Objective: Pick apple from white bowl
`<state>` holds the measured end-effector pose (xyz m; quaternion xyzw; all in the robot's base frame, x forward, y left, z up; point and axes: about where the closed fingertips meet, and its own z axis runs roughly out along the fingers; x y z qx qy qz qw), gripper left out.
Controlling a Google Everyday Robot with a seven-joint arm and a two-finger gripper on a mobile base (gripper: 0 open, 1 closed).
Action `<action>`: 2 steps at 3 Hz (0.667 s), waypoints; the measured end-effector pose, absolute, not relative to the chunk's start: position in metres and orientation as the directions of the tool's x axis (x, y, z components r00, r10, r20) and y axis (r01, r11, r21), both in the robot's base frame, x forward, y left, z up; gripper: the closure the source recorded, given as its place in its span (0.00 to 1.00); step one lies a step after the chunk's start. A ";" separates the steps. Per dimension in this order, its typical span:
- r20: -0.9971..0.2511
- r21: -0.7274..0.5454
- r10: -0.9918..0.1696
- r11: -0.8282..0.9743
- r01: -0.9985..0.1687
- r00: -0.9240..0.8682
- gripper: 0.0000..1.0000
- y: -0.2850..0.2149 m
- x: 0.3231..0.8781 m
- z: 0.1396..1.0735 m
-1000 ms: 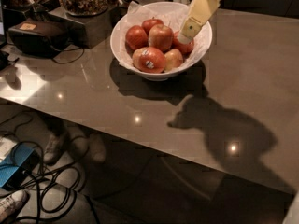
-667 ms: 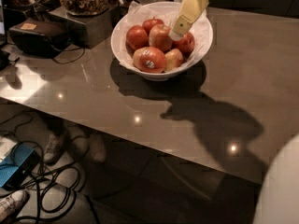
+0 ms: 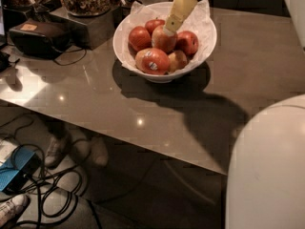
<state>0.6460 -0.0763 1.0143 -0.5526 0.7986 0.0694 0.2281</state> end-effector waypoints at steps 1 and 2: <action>-0.436 -0.142 -0.852 0.381 -0.914 -0.288 0.28 -0.072 0.658 1.010; -0.431 -0.147 -0.854 0.384 -0.912 -0.290 0.31 -0.070 0.668 1.007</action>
Offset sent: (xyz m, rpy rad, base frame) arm 0.0172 -0.0064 -0.0062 -0.0633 0.0717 0.0029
